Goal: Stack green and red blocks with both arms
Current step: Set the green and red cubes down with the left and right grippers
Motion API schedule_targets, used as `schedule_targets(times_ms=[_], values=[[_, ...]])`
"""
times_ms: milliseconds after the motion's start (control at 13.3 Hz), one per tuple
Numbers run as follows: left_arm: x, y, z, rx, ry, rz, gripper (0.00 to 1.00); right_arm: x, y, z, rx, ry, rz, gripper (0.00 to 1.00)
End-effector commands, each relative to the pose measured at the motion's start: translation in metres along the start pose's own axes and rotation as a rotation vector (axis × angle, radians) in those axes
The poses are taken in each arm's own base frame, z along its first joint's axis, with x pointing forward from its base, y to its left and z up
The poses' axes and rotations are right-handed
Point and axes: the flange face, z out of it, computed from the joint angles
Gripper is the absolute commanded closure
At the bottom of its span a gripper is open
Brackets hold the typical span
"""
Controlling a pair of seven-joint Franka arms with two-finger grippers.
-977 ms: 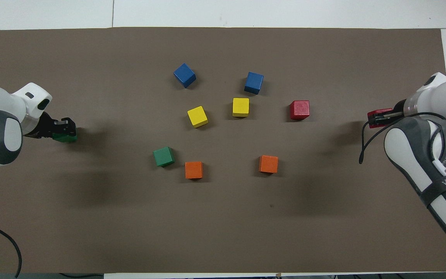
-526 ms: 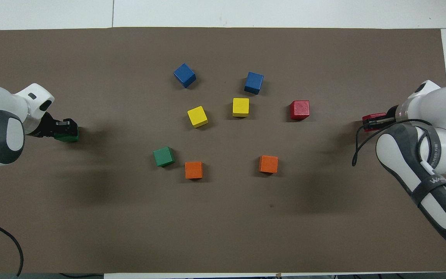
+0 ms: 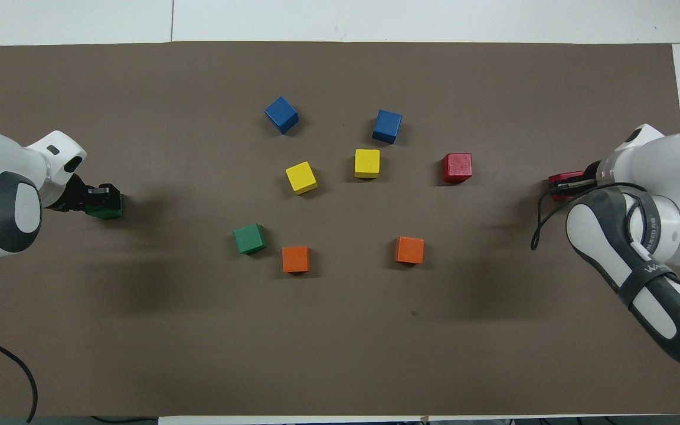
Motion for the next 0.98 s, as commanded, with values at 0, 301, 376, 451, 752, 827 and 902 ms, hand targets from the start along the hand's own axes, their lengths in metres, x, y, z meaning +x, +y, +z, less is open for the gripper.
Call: schedule_targets(times_ms=[0, 301, 376, 451, 752, 827, 902], values=[[-0.002, 0.002, -0.002, -0.010, 0.014, 0.012, 0.00, -0.002, 0.011, 0.009, -0.005, 0.017, -0.012, 1.00], [-0.001, -0.002, -0.033, -0.009, 0.025, 0.004, 0.00, -0.001, 0.011, 0.017, -0.005, 0.020, -0.013, 1.00], [0.001, 0.003, -0.046, -0.010, 0.020, 0.002, 0.00, -0.001, 0.011, 0.018, -0.005, 0.020, -0.013, 1.00], [0.003, 0.014, -0.064, -0.013, 0.003, -0.022, 0.00, -0.001, 0.011, 0.018, -0.005, 0.018, -0.011, 1.00], [-0.013, 0.140, -0.089, 0.010, -0.021, -0.254, 0.00, 0.000, 0.010, 0.017, -0.003, 0.011, 0.000, 0.00], [-0.026, 0.162, -0.089, 0.017, -0.023, -0.351, 0.00, 0.002, 0.011, 0.014, -0.005, 0.015, 0.000, 0.00], [-0.035, 0.186, -0.090, 0.017, -0.010, -0.411, 0.00, 0.005, 0.011, 0.010, -0.005, 0.018, 0.000, 0.00]])
